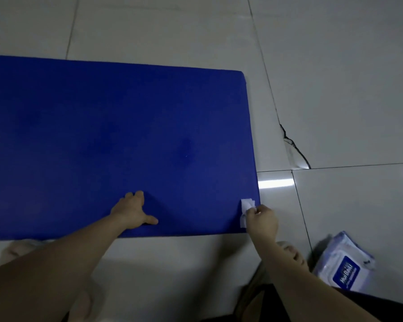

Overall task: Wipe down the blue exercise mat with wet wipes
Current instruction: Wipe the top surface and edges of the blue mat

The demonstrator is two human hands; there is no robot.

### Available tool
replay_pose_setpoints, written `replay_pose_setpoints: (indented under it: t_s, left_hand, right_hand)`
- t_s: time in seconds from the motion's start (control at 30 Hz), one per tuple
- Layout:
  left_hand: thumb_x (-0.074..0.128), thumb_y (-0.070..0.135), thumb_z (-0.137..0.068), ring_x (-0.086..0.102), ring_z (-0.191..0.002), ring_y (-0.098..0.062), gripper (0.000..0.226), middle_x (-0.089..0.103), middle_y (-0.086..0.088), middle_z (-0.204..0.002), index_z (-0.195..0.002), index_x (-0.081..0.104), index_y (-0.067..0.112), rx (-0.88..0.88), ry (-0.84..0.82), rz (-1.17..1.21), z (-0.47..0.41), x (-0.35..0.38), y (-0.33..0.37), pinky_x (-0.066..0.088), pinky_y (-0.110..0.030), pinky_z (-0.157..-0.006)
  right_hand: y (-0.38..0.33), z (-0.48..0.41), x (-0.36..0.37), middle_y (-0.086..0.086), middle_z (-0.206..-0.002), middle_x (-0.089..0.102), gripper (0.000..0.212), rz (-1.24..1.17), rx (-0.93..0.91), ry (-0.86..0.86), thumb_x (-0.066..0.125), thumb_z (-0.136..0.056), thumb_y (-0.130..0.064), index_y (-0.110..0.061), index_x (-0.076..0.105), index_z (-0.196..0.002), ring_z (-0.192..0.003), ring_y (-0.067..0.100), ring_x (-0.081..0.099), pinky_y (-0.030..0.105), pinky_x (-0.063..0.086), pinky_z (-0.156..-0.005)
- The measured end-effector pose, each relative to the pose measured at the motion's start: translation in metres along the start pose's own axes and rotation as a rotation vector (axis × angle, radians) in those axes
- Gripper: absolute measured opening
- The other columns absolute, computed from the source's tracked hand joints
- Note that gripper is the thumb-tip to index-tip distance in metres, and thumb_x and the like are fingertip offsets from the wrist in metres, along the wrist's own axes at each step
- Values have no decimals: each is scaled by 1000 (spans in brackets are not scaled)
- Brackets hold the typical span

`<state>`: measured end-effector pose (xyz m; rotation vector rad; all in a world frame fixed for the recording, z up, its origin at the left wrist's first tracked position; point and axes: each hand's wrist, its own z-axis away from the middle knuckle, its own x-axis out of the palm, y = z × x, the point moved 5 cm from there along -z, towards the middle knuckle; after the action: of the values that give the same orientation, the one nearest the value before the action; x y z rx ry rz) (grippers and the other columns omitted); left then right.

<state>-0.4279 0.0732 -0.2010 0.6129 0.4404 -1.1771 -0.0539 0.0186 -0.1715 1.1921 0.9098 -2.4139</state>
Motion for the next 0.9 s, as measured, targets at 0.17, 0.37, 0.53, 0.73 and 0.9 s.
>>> replay_pose_setpoints:
  t_s: [0.17,0.37,0.53,0.73,0.9]
  left_hand:
    - [83,64,-68,50,-106,-22,76,43,-5,-125,-113,38,23,-5,-17,-23,-1,1,1,52,-41,-90]
    - [82,68,-66,49,-117,-27,97,41,-9,-138,-135,37,18,-32,-30,-65,-6,2,1,52,-44,-95]
    - [82,68,-65,48,-119,-27,98,40,-8,-139,-137,36,19,-41,-40,-58,-8,2,1,51,-44,-97]
    - [81,68,-69,48,-120,-26,97,37,-9,-142,-138,35,19,-7,-64,-59,-5,-1,2,50,-42,-97]
    - [80,68,-69,48,-122,-27,99,37,-10,-144,-141,33,18,-20,-63,-77,-4,-3,3,50,-41,-98]
  right_hand:
    - [-40,34,46,1,-75,53,27,95,-37,-141,44,-104,-26,-17,49,-79,-75,18,58,33,51,-72]
    - [-96,88,114,12,-97,62,30,122,-308,-336,46,-102,-39,-10,55,-105,-89,30,61,35,45,-71]
    - [-97,66,90,9,-98,58,28,258,-366,-315,45,-102,-36,-11,57,-107,-91,31,60,36,47,-75]
    - [-40,6,18,10,-104,63,20,201,-68,-104,44,-104,-32,-15,54,-106,-93,27,61,40,51,-79]
    - [-20,-16,-4,14,-109,62,21,143,91,-8,48,-102,-27,-10,50,-114,-91,26,59,37,49,-75]
